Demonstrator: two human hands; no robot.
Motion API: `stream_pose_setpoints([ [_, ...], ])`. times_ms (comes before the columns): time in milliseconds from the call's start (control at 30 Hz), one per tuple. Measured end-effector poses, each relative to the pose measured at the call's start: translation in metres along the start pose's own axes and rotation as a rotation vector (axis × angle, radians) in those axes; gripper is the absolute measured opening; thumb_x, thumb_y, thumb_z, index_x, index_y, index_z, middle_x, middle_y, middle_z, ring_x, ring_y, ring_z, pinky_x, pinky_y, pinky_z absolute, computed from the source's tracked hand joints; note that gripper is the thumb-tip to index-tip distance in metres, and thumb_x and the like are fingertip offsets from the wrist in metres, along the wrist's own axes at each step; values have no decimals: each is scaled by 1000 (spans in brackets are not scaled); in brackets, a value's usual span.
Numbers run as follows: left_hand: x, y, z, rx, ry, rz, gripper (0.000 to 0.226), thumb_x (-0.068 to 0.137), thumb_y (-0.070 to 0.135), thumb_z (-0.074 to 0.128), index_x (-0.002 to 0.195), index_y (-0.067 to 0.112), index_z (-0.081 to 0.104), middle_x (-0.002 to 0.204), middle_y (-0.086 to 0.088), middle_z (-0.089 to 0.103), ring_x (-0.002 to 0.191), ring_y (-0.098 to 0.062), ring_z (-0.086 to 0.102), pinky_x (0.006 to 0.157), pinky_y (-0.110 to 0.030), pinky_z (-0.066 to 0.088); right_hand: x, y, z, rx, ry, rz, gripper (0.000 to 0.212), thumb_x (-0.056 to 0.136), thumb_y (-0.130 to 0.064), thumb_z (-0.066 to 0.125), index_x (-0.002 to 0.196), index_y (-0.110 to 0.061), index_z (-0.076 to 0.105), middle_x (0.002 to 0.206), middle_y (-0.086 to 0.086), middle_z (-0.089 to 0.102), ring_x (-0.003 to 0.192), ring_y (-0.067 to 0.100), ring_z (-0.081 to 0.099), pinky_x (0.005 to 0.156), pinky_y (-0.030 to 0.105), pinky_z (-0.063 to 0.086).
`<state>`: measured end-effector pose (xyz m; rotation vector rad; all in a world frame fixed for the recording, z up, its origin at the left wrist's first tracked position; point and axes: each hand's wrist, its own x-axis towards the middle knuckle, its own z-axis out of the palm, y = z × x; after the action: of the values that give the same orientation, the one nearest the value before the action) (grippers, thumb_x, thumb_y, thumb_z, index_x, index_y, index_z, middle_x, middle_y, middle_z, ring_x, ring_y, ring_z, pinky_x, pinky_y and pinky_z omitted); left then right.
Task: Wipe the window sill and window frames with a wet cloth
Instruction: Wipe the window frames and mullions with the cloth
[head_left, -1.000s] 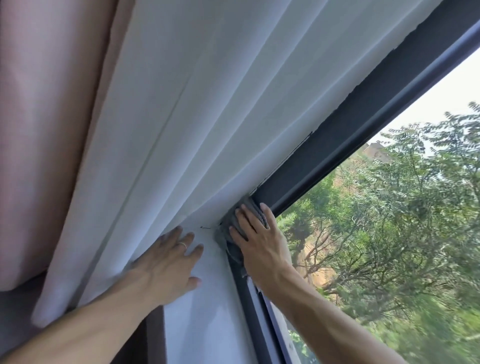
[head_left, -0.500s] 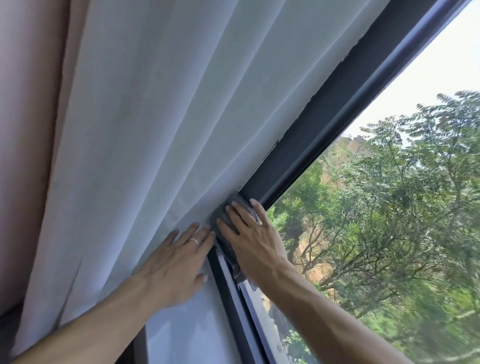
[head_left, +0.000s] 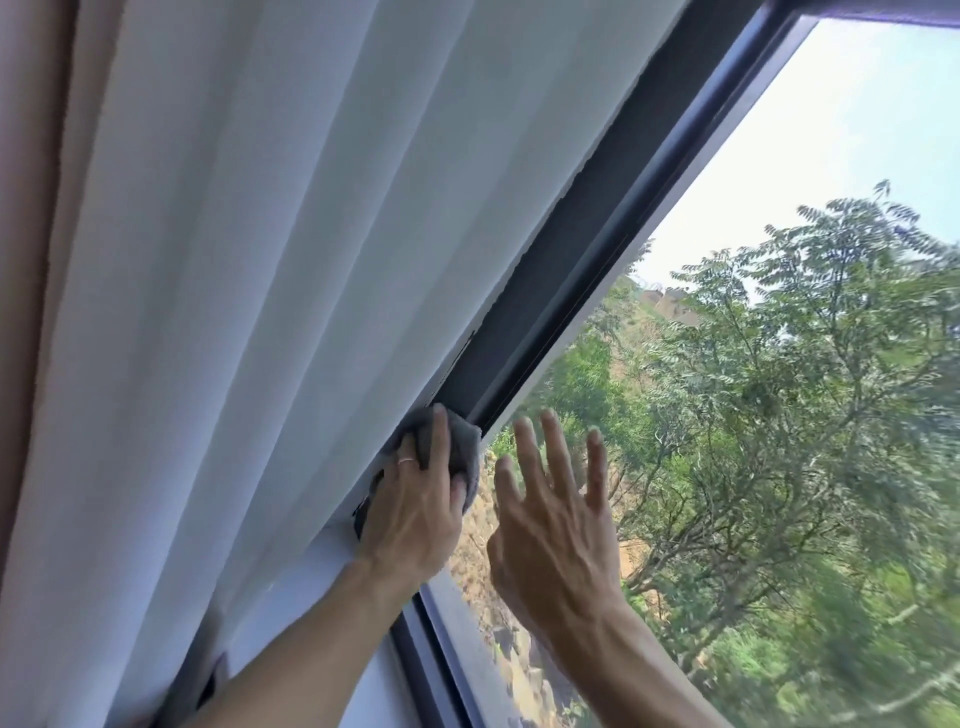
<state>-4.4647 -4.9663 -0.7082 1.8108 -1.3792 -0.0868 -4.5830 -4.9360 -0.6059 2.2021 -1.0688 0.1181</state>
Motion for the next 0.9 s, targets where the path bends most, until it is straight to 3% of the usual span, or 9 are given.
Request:
stream_pose_setpoints([
  [67,5,15,-5,87,28,-11,79,98,34,35,152,20,-21,136,-29,39,114,-37,49,85,-42,48,2,4,-3,-57,-39,-16,65,58,-26,83,119,-8,69,150,21,35,143,39,28,118,59,0],
  [167,-8,9,-1,153,52,33,92,87,17,53,154,10,-10,137,-37,38,122,-42,47,93,-41,48,1,6,-9,-111,-71,-38,69,67,-30,77,132,-10,61,151,19,20,145,38,14,117,57,-7],
  [300,0,8,-6,133,174,135,81,92,22,59,154,7,9,143,-34,36,129,-42,44,100,-46,45,-1,11,-18,-194,-71,-169,67,95,-26,46,155,-11,20,151,13,-20,138,35,-27,100,51,-38],
  [433,33,43,-31,156,293,160,87,84,26,69,152,6,20,140,-29,44,115,-39,52,89,-45,51,1,10,-29,-178,-143,-190,63,101,-26,35,157,-12,8,160,15,-21,133,33,-36,99,49,-41],
  [533,26,28,-29,167,259,167,90,81,17,72,152,4,19,137,-31,46,111,-41,54,83,-46,54,1,14,-36,-185,-91,-151,61,97,-27,45,152,-11,28,157,17,-15,139,33,-27,107,52,-32],
  [633,23,26,-38,133,321,219,64,92,17,57,149,3,31,133,-31,52,112,-44,56,83,-49,57,12,27,-50,-188,-27,-19,57,77,-31,71,130,-14,62,156,19,20,147,36,8,116,57,-15],
  [733,42,45,-64,132,437,284,48,101,27,39,144,6,46,125,-23,61,111,-38,60,74,-45,58,16,35,-60,-227,-30,-35,57,80,-32,70,134,-18,59,157,17,16,147,38,5,115,59,-17],
  [800,48,51,-75,107,453,292,49,96,23,54,143,10,47,118,-19,67,106,-34,63,69,-44,59,17,35,-60,-246,-39,-46,60,86,-33,64,142,-18,50,157,16,4,146,38,-6,112,58,-22],
  [900,43,52,-78,-78,381,135,70,80,16,78,140,3,45,116,-19,68,102,-35,68,68,-44,60,20,35,-61,-231,-31,-20,60,80,-32,70,137,-18,55,155,17,9,145,37,-1,114,58,-19],
])
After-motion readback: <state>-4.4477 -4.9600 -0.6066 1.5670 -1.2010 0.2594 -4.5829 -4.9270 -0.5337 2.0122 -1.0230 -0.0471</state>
